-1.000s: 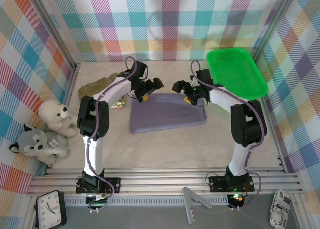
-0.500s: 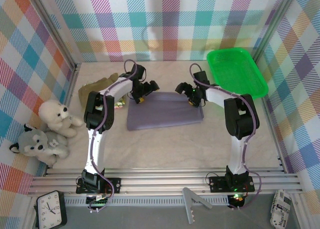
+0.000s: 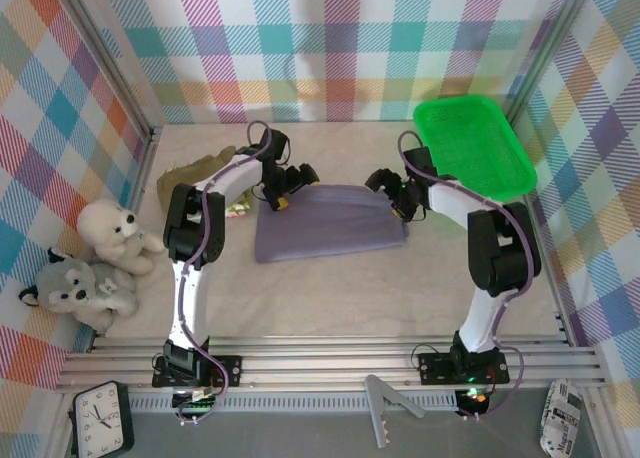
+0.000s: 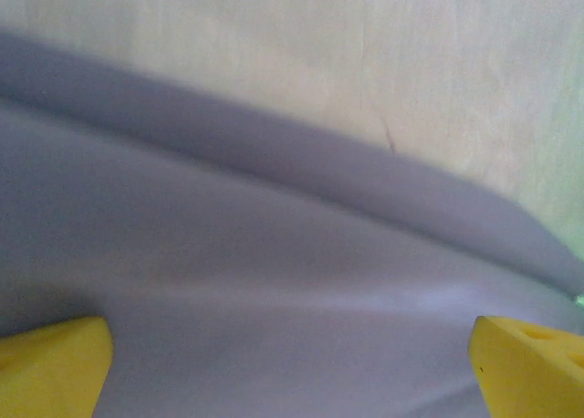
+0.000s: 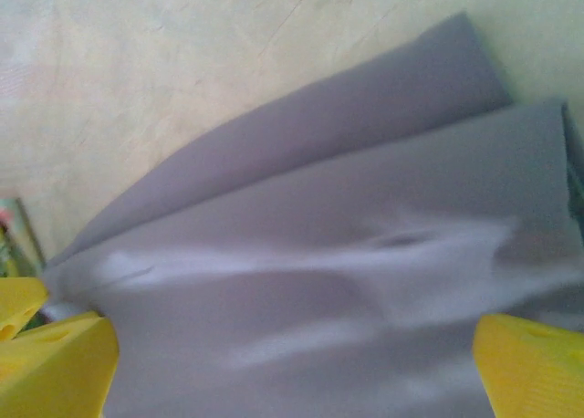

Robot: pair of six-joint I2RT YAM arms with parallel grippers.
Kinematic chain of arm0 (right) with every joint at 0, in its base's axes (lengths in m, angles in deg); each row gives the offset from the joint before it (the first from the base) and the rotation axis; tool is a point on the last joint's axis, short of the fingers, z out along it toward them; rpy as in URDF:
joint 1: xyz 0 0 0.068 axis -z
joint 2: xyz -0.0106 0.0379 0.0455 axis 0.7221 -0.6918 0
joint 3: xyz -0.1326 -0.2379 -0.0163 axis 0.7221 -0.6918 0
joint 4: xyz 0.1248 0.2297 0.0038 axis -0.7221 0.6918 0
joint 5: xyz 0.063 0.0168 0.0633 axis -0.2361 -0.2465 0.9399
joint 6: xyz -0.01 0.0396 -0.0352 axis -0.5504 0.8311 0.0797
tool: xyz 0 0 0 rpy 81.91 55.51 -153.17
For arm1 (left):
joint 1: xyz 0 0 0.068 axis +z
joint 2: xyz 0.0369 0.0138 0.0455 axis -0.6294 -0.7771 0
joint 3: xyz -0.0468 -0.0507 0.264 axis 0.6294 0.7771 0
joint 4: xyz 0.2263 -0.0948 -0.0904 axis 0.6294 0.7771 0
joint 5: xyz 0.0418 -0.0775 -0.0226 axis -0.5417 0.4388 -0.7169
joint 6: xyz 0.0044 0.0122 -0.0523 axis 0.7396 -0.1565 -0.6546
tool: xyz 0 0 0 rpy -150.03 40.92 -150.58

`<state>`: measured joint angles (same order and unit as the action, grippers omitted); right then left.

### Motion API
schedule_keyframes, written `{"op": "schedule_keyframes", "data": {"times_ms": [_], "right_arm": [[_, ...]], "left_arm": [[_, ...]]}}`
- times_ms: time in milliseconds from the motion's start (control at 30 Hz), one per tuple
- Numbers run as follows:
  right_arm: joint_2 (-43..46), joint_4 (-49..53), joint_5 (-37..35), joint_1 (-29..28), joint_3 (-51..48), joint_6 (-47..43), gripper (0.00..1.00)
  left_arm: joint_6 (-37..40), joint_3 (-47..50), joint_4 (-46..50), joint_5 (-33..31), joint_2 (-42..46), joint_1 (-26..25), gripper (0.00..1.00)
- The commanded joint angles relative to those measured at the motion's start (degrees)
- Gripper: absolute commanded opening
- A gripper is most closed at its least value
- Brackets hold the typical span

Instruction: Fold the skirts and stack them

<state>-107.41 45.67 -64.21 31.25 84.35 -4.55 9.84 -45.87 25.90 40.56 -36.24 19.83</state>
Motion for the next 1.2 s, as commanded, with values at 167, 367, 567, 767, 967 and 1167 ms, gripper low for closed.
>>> {"op": "schedule_keyframes", "data": {"times_ms": [167, 367, 567, 767, 967, 1167], "right_arm": [[3.65, -10.36, 11.60, -4.45, -7.14, 7.28, 0.99], [1.85, -9.42, 8.71, -4.94, -9.91, 8.45, 0.99], [2.08, -4.16, 3.39, -4.49, -10.38, 6.83, 0.99], [10.79, -1.58, -3.07, -4.40, -12.20, 5.12, 0.99], [22.00, -1.05, -16.52, -3.30, -23.21, 9.45, 0.92], [24.44, -5.59, -13.44, -2.59, -29.20, 11.62, 0.78]], "left_arm": [[-11.19, 16.09, -7.09, 11.99, 14.34, -4.35, 1.00], [-15.35, 28.86, -10.83, 6.45, 16.36, -5.37, 1.00], [-12.91, 33.25, -8.65, 0.67, 15.76, -4.65, 1.00], [-7.70, 25.39, -2.27, -1.44, 18.65, -7.00, 1.00], [-0.62, 18.58, 5.79, -11.87, 20.68, -11.86, 0.85], [0.17, 14.78, 7.50, -7.99, 15.30, -15.52, 0.36]]}}
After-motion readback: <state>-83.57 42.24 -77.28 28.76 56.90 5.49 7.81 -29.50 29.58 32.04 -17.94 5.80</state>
